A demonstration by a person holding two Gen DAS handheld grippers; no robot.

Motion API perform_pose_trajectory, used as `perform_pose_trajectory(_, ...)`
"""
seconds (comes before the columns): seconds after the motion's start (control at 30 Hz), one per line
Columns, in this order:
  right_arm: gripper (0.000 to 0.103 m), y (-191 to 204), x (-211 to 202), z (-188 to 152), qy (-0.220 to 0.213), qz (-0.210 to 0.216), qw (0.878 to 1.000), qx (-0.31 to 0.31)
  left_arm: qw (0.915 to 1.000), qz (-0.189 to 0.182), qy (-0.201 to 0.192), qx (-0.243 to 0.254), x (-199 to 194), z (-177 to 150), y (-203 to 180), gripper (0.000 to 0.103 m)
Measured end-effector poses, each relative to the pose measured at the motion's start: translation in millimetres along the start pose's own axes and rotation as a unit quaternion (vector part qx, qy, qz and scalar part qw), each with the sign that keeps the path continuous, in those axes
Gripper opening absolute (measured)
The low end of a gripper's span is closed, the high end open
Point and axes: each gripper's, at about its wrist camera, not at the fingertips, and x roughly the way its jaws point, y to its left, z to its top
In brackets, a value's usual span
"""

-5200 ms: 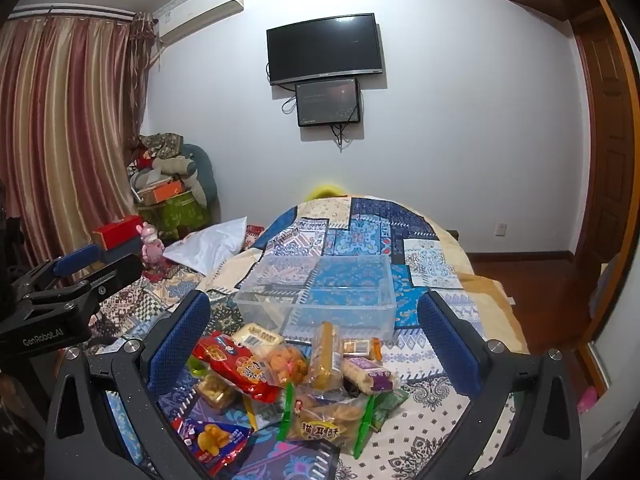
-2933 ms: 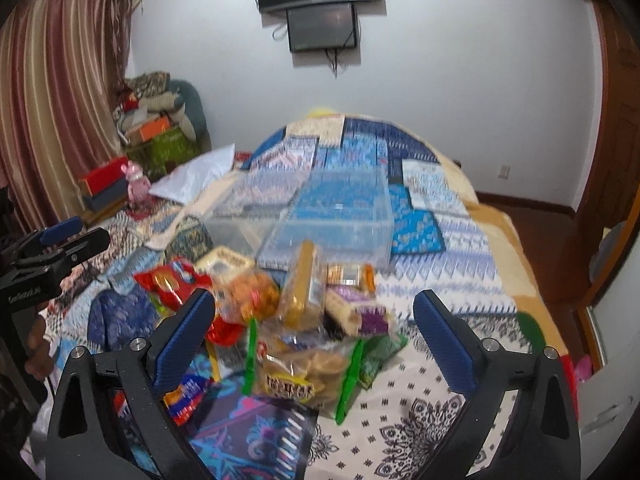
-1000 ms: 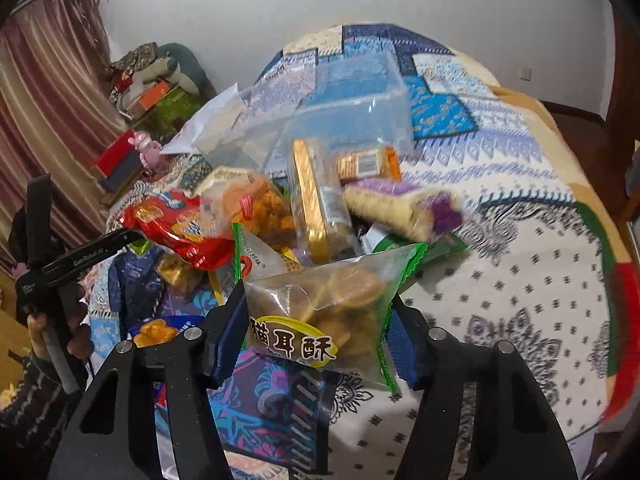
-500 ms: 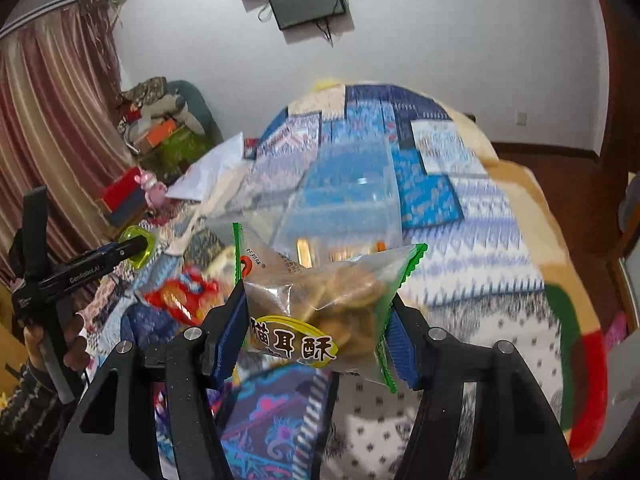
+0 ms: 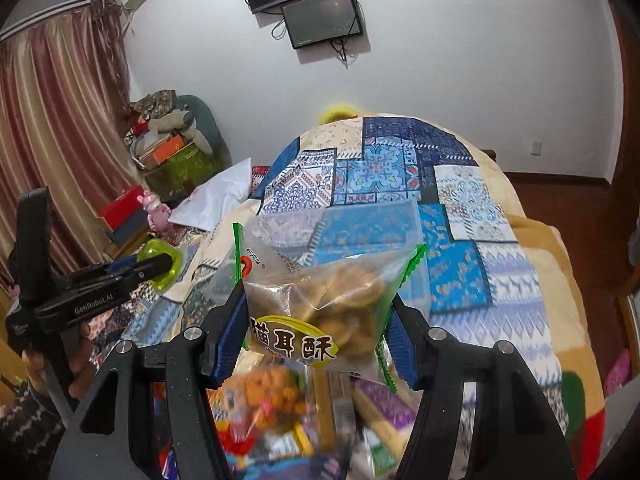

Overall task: Organize snacks
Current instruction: 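Drop the jar into the clear box with left tool while right drops the cookie bag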

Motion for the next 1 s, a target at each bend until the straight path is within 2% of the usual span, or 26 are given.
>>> perform_pose_trajectory(0.47,0.059,-18,76,21,0.041,-0.013,0.999,0.007,0.9973,0.000,0.070,0.025,88,13,-9,0.045)
perform_pose_trajectory(0.57,0.059,-21,89,20,0.055,-0.018,0.998,0.003,0.9968,0.005,0.070,0.039,96,15,-14,0.045)
perform_pose_trajectory(0.63,0.059,-22,96,18,0.062,-0.021,0.998,-0.003,0.9965,0.005,0.069,0.048,98,16,-18,0.039)
perform_pose_trajectory(1.0,0.061,-19,109,12,0.103,-0.023,0.994,-0.021,0.9961,0.010,0.061,0.062,89,20,-18,0.039)
